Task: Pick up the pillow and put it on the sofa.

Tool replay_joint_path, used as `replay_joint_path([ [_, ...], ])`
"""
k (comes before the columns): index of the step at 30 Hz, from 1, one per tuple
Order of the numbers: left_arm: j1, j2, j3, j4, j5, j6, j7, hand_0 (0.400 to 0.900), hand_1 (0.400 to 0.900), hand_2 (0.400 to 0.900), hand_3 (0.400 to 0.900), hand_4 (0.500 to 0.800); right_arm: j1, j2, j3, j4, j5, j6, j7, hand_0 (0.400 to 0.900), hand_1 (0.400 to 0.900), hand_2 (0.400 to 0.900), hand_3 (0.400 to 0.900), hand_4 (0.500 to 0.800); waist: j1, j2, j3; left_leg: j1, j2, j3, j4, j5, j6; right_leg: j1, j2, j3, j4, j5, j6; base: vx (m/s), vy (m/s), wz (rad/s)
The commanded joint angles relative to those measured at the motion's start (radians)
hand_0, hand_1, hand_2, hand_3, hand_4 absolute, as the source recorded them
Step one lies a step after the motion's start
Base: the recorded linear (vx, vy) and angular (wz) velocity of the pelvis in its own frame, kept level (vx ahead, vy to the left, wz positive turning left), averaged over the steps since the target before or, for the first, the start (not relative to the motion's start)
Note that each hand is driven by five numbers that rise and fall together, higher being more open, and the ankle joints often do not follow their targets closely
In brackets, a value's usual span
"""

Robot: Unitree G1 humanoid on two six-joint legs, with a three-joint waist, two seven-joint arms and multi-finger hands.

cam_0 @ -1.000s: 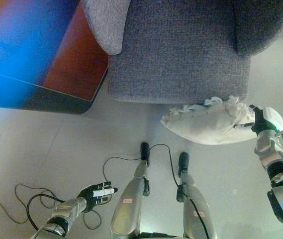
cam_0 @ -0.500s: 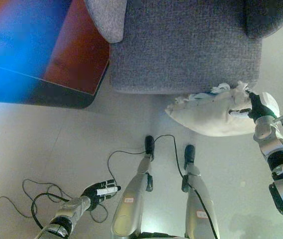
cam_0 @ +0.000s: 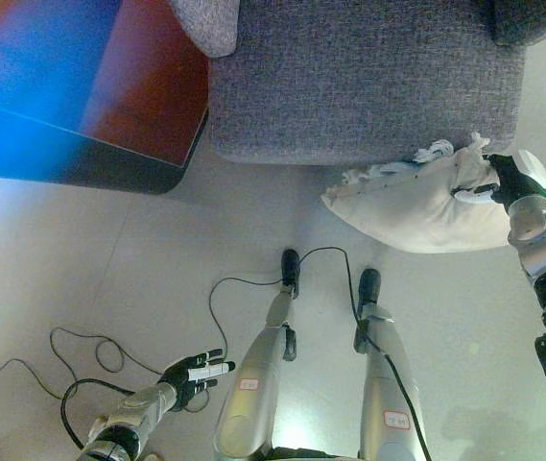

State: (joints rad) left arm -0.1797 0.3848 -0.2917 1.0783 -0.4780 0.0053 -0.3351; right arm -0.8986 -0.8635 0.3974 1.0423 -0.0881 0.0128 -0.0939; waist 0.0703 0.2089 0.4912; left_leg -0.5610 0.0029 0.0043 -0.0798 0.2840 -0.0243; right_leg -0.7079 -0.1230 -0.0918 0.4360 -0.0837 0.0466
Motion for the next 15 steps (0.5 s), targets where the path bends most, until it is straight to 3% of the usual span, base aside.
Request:
replay_joint_path([
  [1,0.082,0.019,-0.020,0.005,-0.029,0.013,0.006,0.900,0.900,0.900,0.900,0.800,-0.092,-0.115,0.046,-0.081,0.035,-0.051,0.010,0.400,0.400,0.400,0.400,0.500,0.004,0.012,0.029,0.079,-0.032,0.015,0.005,-0.104,-0.026,0.129,-0.011,-0.049,-0.316,0.179,0.050,0.00,0.003,-0.04],
  [15,0.092,0.024,-0.022,0.024,-0.035,-0.007,-0.019,0.900,0.900,0.900,0.900,0.800,-0.075,-0.125,0.031,-0.080,0.046,-0.107,0.047,0.400,0.400,0.400,0.400,0.500,0.001,-0.009,0.029,0.130,-0.025,0.024,0.004,-0.117,-0.025,0.182,-0.012,-0.065,-0.325,0.175,0.050,0.00,0.000,0.00],
])
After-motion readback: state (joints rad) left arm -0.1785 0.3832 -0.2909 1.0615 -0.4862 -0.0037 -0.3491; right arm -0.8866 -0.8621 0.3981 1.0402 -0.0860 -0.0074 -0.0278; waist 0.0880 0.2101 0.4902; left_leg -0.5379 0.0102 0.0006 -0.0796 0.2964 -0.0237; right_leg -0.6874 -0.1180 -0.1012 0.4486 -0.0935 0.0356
